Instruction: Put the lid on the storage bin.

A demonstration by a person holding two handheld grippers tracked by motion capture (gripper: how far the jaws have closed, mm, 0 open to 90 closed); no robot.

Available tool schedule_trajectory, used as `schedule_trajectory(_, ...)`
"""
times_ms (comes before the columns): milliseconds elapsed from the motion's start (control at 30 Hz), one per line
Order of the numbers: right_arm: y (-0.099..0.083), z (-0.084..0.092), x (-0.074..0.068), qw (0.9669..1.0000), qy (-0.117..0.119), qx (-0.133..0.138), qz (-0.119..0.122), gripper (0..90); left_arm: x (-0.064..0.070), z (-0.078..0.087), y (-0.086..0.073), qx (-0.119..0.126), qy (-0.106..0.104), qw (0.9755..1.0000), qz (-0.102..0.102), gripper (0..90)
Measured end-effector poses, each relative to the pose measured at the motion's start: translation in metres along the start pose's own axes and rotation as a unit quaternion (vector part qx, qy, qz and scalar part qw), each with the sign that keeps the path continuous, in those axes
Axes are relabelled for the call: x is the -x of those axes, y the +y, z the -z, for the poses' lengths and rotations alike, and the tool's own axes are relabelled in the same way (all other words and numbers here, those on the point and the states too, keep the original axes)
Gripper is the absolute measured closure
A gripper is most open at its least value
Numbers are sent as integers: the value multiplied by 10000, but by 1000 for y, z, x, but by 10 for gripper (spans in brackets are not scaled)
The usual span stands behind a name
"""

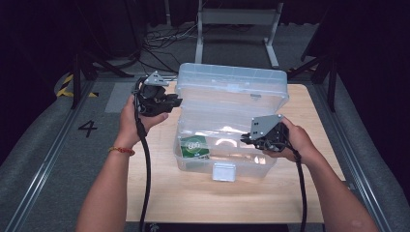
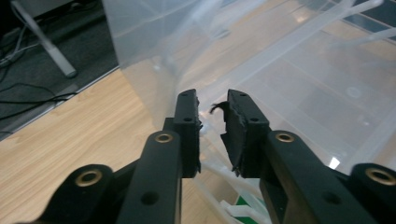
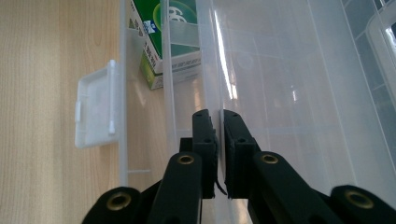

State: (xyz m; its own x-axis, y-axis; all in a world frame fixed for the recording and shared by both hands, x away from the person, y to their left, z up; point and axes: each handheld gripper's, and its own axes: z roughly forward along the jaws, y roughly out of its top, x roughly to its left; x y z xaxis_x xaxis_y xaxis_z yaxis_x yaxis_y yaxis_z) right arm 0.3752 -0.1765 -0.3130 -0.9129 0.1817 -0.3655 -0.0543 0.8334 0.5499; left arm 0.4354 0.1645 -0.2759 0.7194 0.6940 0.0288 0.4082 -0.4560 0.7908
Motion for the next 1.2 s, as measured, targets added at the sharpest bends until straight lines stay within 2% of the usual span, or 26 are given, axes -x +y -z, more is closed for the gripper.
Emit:
schedule_trajectory(167,-2,0,-3,10000,-35,44,18,854,0,1,-1,19,-34,10000,-10,821)
schedule_trajectory(233,-3,0,-4,10000,-16,65,11,853,1,3,-2,74,-112,9999,4,831)
schedule_trajectory(500,-8,-1,-9,9998,-68,164,-5,841,5,4,-6,-33,-190,9997,-150,862)
schedule_trajectory(700,-12,-1,-11,9996,-63,251,-104,827,8,4,-10,-98,-237,9994,-235,884)
schedule_trajectory(900,-15,0,-15,9994,-139,278,-121,824,12,9,-15,-145,-194,9993,-297,892)
schedule_trajectory(1033,-18,3,-16,9992,-138,342,-174,827,15,10,-20,-182,-222,9989,-363,894)
schedule_trajectory(1200,-25,16,-21,9981,-196,519,-262,845,19,10,-26,-258,-258,9983,-447,894)
